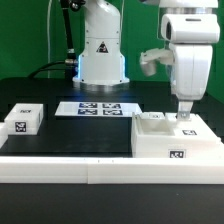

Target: Assemble cabinet

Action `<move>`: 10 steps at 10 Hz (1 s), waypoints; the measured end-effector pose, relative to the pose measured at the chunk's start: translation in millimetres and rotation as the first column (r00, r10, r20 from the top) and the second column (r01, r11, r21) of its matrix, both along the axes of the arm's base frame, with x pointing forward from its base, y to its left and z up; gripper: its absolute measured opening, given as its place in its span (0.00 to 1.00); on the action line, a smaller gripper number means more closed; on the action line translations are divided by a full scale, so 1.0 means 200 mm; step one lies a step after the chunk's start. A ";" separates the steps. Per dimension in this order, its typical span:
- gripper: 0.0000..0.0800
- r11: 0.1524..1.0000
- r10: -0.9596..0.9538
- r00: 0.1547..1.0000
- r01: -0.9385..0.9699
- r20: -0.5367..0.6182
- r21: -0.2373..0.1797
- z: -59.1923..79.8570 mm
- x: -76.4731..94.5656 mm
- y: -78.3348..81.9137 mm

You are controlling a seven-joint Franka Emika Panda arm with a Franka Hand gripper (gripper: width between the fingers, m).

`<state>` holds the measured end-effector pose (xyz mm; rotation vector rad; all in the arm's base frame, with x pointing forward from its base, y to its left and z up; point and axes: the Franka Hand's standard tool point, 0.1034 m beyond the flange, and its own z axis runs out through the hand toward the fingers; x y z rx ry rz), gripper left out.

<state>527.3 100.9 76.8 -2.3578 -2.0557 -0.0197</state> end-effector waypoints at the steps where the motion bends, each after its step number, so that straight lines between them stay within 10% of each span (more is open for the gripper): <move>1: 1.00 1.000 -0.002 1.000 0.002 0.002 -0.006 0.02 -0.08 -0.01; 3: 1.00 0.999 -0.047 0.999 0.047 -0.014 -0.019 0.03 -0.23 -0.03; 10: 1.00 0.999 -0.043 0.999 0.043 0.000 -0.007 -0.02 -0.33 -0.02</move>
Offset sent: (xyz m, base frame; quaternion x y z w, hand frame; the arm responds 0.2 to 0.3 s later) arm 0.0000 0.0000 0.0000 0.0000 0.0000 0.0000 1.0000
